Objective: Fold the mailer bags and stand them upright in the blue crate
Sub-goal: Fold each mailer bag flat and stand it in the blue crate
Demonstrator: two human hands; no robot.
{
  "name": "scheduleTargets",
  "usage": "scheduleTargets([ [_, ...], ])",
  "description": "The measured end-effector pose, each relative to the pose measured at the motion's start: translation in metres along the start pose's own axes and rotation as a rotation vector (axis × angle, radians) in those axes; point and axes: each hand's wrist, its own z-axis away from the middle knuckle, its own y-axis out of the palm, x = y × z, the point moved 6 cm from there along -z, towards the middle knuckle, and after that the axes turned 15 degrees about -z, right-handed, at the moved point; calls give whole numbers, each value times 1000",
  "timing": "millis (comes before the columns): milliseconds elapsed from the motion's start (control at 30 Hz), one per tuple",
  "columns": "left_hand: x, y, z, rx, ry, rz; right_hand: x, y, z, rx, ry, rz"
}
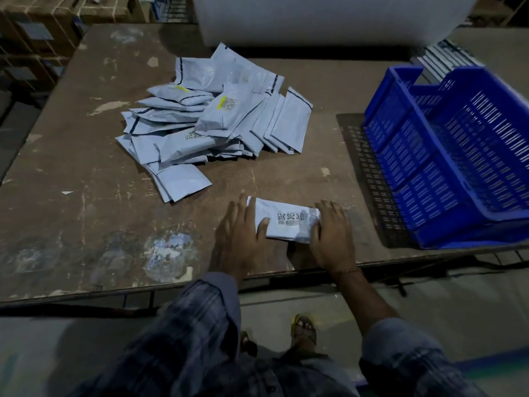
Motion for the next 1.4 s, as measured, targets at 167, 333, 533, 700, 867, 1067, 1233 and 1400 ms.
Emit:
scheduleTargets([
  [167,-38,18,-50,4,248,-174,-5,39,-12,186,31,98],
  [333,-31,56,-52,47,304,-221,-10,51,-11,257,-86,216],
  [533,-27,64,-53,-2,289,-263,-8,50,-11,233,-108,237],
  [700,-26,68,-52,-16,265,-267,-9,55,-12,213,-100,244],
  [867,-28,66,-53,-33,246,-248,-10,59,-14,221,-122,264],
  [1067,-29,65,-52,-21,243,-255,-5,57,-17,232,-121,242],
  [1233,-22,67,-54,59,196,-198,-2,57,-26,233,-49,177],
  [1400,-26,67,-53,19,153,-327,-4,66,-29,223,-52,263],
])
